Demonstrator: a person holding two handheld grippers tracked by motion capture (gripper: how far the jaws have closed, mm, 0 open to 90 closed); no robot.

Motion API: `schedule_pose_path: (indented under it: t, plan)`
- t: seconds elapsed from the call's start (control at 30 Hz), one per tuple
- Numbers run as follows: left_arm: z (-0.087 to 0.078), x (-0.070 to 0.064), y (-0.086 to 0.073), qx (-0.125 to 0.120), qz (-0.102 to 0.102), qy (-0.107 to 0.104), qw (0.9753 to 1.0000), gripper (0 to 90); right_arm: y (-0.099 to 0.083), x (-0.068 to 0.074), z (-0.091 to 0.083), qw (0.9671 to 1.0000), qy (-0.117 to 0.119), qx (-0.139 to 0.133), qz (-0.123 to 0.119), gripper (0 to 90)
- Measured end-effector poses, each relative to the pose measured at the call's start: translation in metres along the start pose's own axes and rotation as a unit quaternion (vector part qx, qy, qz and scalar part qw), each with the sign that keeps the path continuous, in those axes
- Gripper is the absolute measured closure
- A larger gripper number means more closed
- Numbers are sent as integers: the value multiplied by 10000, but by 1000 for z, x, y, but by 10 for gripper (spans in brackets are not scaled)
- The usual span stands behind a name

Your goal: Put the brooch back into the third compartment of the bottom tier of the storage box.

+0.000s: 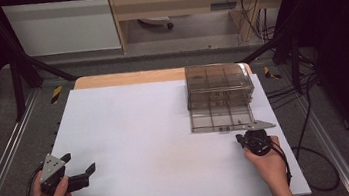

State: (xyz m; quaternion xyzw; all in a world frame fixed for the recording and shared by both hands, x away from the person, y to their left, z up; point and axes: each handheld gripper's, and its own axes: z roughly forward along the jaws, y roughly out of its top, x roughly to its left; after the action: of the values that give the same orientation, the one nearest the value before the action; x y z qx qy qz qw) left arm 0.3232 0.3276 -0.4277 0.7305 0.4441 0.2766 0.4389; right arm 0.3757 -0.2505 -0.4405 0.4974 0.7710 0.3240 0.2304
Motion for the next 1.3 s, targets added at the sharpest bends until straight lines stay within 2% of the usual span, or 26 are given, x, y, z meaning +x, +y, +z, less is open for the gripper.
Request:
schedule_pose_path:
  t: [0.2,0.33,0.4,0.7,1.3]
  plan:
    - [0,0,0,10,14,8,10000,45,5,-1,5,10000,21,74,-24,900]
    - [0,-1,0,0,23,10,10000,45,8,-6,10,9996,132,171,160,900]
    - [0,-1,-1,-5,0,13,10000,45,10,-7,13,9996,81,269,90,900]
    - [0,-1,-1,2,13,22,10000,46,17,-10,23,9989,90,462,92,900]
    - [1,-1,-1,18,27,7,10000,45,28,-12,33,9989,59,466,28,900]
